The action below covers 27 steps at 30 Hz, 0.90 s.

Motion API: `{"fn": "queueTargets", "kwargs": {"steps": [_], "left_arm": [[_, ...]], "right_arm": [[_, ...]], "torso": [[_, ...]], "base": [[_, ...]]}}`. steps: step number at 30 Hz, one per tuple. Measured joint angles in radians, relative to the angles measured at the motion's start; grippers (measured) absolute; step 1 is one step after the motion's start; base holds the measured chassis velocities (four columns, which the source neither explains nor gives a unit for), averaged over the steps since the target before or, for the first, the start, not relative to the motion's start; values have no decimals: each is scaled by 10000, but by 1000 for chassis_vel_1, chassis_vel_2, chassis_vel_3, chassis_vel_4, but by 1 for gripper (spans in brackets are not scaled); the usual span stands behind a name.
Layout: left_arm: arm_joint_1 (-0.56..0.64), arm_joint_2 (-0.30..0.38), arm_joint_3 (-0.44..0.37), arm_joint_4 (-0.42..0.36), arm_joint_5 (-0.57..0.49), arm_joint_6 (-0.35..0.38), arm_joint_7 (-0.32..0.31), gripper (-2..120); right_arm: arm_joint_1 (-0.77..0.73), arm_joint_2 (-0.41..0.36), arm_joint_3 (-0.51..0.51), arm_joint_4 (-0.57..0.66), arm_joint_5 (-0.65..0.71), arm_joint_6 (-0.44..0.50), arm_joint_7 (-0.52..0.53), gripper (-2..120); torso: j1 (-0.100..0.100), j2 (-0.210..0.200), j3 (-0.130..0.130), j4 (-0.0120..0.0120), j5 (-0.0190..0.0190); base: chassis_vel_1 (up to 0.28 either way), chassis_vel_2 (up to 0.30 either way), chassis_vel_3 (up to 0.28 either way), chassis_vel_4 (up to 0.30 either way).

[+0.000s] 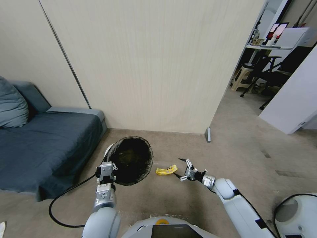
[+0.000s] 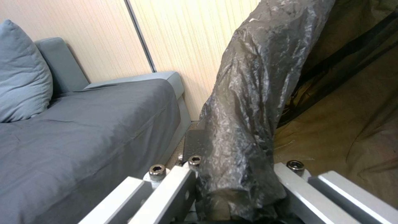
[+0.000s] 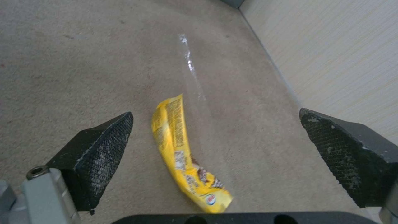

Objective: Pick up the trash bin, then pick up the garbage from the floor and place it into the trash bin.

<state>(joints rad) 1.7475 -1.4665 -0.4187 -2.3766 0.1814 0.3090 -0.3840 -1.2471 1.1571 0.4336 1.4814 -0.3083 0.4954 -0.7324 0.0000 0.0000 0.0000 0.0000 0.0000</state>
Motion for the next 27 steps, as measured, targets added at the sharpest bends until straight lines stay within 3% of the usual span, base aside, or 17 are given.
{"fn": "queueTargets", "kwargs": {"steps": [27], "left_arm": [[24, -112, 159, 188, 290, -121, -31, 1]], "right_arm": [[2043, 1815, -352, -3734, -2058, 849, 449, 100]], "torso": [[0, 0, 0, 0, 0]], "base": [[0, 0, 0, 0]]}}
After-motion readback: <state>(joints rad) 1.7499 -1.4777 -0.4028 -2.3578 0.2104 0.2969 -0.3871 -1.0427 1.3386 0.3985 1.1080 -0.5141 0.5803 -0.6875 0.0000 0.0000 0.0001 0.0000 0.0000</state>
